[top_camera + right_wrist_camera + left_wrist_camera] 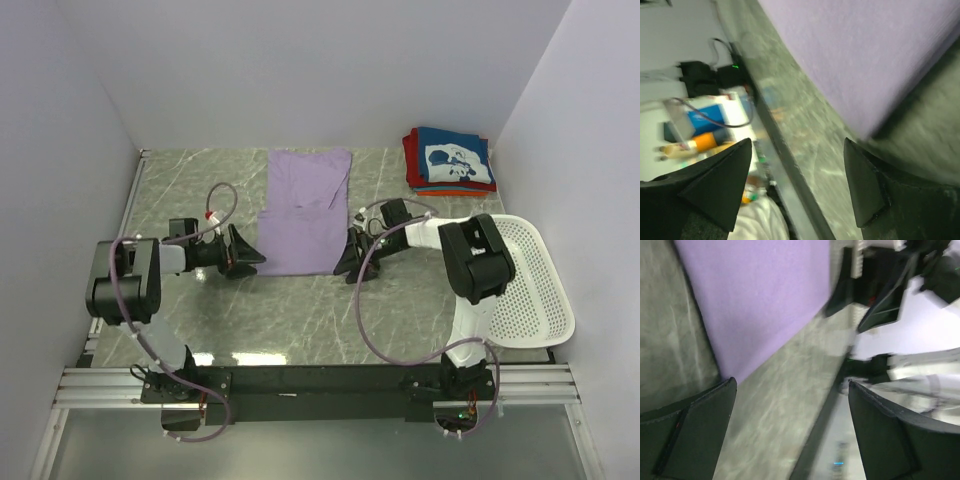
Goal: Fold and stack the t-shirts
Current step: Fold the tshirt
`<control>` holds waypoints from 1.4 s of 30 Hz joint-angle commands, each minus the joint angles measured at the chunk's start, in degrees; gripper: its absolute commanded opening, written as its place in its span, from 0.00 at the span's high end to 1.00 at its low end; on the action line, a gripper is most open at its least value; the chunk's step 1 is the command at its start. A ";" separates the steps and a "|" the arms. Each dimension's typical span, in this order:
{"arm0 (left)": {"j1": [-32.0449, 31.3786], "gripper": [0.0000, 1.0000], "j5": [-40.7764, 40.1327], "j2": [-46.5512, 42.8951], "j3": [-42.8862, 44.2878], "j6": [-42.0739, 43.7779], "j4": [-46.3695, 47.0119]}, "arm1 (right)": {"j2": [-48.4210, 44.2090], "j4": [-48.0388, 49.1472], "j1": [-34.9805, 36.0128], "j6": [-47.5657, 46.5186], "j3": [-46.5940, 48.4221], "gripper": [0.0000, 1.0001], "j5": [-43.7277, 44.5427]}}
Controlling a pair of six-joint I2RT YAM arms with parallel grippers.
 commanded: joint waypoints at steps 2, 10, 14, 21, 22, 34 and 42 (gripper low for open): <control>1.24 0.01 -6.55 -11.61 6.16 32.29 -22.14 | -9.95 -20.59 -0.51 -21.24 7.84 0.21 9.09; -0.95 0.10 -16.83 -26.30 7.49 64.26 -27.90 | -18.66 -21.51 4.13 -42.79 9.45 0.28 34.40; -7.19 0.23 -22.29 -29.99 2.66 75.49 -20.27 | -21.30 -10.02 12.38 -48.68 3.75 0.40 46.96; -16.77 0.45 -25.19 -28.95 -3.85 88.62 -16.55 | -18.68 -1.46 21.45 -51.77 0.04 0.52 52.96; -18.34 0.46 -26.50 -28.42 -4.37 89.23 -15.59 | -18.23 -0.67 21.89 -51.86 -0.31 0.53 53.40; -21.44 0.51 -31.35 -20.25 -5.88 97.85 -10.30 | -13.57 2.77 23.65 -55.11 -3.48 0.57 54.98; -21.52 0.61 -33.72 -14.18 -2.36 99.34 -13.47 | -11.29 0.48 23.74 -57.30 -2.77 0.58 56.74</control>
